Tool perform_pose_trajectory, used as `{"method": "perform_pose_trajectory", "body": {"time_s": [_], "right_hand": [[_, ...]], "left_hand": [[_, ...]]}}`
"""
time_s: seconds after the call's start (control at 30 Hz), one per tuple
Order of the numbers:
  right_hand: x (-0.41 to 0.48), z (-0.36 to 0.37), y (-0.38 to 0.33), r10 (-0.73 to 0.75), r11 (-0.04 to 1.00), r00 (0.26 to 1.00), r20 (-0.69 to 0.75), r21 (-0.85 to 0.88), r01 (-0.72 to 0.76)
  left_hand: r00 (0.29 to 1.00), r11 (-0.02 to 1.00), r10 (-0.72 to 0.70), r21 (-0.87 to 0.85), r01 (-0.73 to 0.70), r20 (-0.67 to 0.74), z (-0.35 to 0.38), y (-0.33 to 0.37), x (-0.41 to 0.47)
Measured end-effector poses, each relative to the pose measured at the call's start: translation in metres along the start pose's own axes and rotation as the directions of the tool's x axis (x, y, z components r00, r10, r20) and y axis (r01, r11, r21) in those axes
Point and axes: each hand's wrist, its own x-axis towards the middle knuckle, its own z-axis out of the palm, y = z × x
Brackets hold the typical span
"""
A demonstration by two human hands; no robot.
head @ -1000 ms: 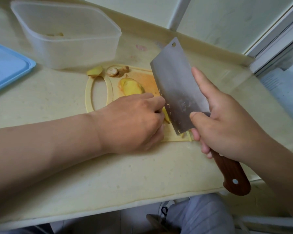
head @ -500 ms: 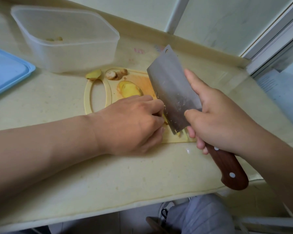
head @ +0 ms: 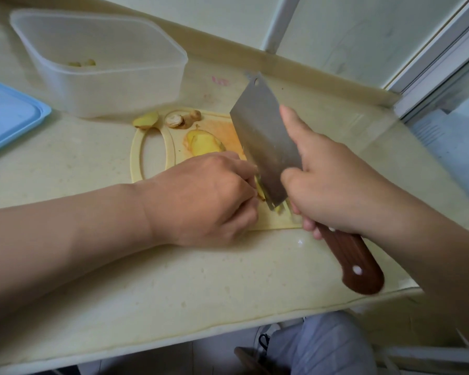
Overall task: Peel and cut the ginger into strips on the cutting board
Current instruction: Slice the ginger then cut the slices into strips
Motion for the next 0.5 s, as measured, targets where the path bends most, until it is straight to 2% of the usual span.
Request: {"method": "perform_pose_trajectory", "body": {"time_s": [0.17, 0.37, 0.5], "right_hand": [[0.027, 0.002, -0.007, -0.009, 1.0, 0.998, -0.062, 0.002, 0.009], [0.007, 0.007, 0.005, -0.081, 0.992, 0.962, -0.262, 0.076, 0.104], [-0.008, 0.001, 0.014, -0.062, 0.986, 0.973, -0.223, 0.139, 0.094]], "left_hand": [[0.999, 0.999, 0.012, 0.036, -0.013, 0.048, -0.002, 0.002, 0.001], [0.996, 0.997, 0.026, 0.067, -0.031, 0.08, -0.003, 0.003, 0.001], [0.997, 0.998, 0.03, 0.053, -0.033, 0.065, -0.003, 0.002, 0.0]]}}
